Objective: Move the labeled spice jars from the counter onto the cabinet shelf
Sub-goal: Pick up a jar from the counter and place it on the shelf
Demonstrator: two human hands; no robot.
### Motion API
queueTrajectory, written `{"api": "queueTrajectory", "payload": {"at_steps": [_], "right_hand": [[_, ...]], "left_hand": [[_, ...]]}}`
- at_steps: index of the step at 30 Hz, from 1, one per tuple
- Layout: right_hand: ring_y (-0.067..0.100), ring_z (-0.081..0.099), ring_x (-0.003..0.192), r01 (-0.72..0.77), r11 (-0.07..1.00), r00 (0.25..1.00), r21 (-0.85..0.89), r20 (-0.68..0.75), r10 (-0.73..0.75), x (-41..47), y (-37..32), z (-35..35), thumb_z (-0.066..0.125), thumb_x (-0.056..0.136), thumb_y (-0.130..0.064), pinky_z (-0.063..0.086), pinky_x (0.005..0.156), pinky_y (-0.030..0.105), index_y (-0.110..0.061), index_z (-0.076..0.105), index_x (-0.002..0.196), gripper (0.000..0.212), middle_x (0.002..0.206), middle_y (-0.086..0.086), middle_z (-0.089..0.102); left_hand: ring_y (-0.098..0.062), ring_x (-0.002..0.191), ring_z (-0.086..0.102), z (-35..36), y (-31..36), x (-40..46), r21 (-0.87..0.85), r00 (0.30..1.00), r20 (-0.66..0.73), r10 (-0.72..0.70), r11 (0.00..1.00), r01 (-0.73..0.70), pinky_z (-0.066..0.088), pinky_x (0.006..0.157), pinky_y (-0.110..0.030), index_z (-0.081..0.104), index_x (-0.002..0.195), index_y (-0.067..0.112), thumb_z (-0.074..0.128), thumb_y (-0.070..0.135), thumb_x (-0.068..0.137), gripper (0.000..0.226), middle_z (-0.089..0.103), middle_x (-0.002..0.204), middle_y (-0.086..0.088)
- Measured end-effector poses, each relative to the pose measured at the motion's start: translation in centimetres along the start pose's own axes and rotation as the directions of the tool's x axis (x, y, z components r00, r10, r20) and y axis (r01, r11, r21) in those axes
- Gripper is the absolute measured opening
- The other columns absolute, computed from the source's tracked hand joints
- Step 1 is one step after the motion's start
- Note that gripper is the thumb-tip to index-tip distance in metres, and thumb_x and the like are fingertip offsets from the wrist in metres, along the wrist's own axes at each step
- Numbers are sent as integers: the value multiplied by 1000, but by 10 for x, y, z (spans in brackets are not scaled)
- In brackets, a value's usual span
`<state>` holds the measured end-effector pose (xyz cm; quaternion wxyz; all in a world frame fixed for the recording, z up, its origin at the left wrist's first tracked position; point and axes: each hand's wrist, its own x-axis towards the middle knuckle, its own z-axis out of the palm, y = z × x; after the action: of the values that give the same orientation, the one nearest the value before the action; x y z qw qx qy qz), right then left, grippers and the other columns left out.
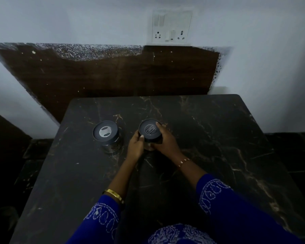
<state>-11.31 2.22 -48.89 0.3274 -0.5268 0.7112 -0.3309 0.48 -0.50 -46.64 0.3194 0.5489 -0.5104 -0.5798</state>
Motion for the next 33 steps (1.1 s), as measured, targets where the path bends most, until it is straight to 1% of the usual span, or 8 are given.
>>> {"api": "queueTrajectory", "payload": {"at_steps": [9,11,15,18,21,23,27,33], "right_hand": [[22,49,123,-52,978,977,204,-194,92,-14,9,-33,84,64,-25,46,101,36,-16,44,133,80,136,7,49],[22,52,118,-63,933,970,355,-198,141,-20,4,-48,80,69,-21,52,92,35,-18,41,132,75,134,6,49],[13,58,97,-91,741,988,666,-33,151,-32,-10,-78,63,85,-14,53,69,24,-21,32,137,60,122,1,48],[22,62,101,-98,596,993,797,43,106,-36,-16,-91,55,89,-25,54,77,37,-21,39,130,44,126,10,54],[32,60,109,-95,514,995,853,69,70,-38,-20,-99,60,79,-38,51,89,50,-16,42,131,59,124,15,57],[33,62,105,-64,530,997,845,30,73,-40,-25,-105,62,80,-37,51,88,50,-14,46,126,54,120,16,60],[23,62,88,59,637,967,769,-202,154,-43,-30,-118,51,93,-27,52,77,37,-18,55,99,11,97,5,63],[25,60,91,5,742,888,671,-344,304,-43,-24,-121,45,96,-29,51,73,33,-24,55,83,17,100,11,62]], "left_hand": [[-11,103,48,8,11,-20,-43,999,32,21,999,-20,44,59,4,44,133,-3,35,2,97,37,56,124,-14],[-12,106,51,7,19,-19,-57,998,56,37,998,-34,47,63,0,40,136,-2,34,4,98,39,58,124,-16],[-25,114,57,8,34,-17,-76,985,172,-7,997,21,50,89,-30,46,133,8,36,13,98,36,54,131,-17],[-19,91,63,12,42,-25,-113,941,325,-94,984,138,54,76,-28,57,114,15,31,18,99,30,63,111,-16],[-26,99,62,23,47,-38,-235,832,530,-162,915,328,49,86,-40,56,108,22,26,25,99,32,65,105,-10],[-29,102,61,35,48,-44,-342,808,575,-128,860,380,48,88,-44,56,109,21,23,30,99,35,65,107,-12],[-28,105,59,52,53,-48,-406,827,555,-88,840,361,48,90,-42,53,117,17,19,40,100,44,63,111,-13],[-24,106,60,58,54,-49,-278,862,503,-56,934,223,49,90,-36,47,123,16,27,42,98,42,62,111,-10]]}}
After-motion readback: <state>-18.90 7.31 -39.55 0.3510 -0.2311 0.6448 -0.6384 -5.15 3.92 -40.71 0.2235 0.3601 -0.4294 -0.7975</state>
